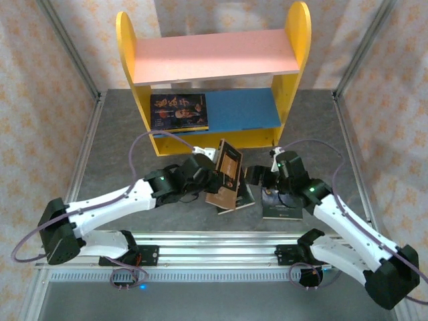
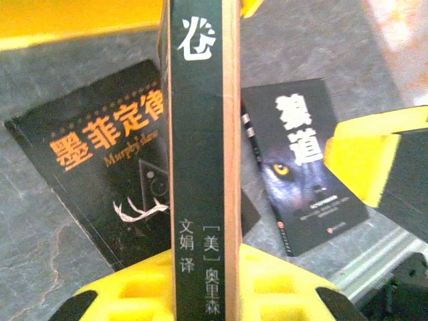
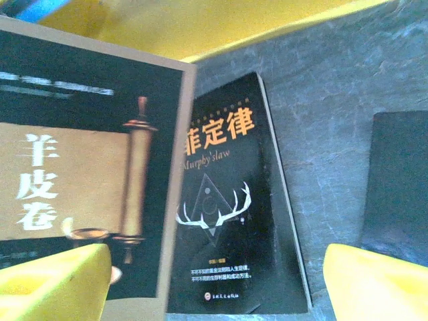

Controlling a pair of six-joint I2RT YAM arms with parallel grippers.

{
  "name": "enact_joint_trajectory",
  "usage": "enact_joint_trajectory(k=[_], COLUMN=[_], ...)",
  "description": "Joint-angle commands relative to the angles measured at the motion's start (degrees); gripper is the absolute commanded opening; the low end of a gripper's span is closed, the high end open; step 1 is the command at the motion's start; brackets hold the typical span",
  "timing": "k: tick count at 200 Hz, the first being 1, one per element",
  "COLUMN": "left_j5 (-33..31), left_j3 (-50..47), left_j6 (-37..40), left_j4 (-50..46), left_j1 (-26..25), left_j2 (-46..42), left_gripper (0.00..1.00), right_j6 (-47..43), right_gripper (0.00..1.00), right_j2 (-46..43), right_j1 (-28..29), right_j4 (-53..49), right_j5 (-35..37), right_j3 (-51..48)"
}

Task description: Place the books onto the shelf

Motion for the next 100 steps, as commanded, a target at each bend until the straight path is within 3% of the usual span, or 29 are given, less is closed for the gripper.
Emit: enact_joint_trajectory(k=[1,42,68,100], left_j5=[0.04,-2.68,-7.04,-10.75], left_j3=[7.85,23.89,34.2,43.71], left_j6=[7.56,12.75,16.13,17.34], left_j4=[-6.19,-13.4,-16.89,-14.98], left_j1=[-0.39,-0.39,0.13,1.28], left_j2=[-4.57,-7.21,-4.52,-0.62], left_gripper=[0.0,0.0,0.0,0.0], right_j6=[-1.44,-4.49,-4.98,-4.42], right_gripper=[0.84,0.86,0.86,0.89], right_j2=[-4.06,-5.07,-4.57,-3.76], right_j1=[-0.49,-0.64,-0.61,-0.66], right_j4=[-5.62,-10.85,-11.22,-10.76], right_j5=[0.28,-0.31,-1.95,-3.29], right_j3=[5.07,15.2,20.89,27.47])
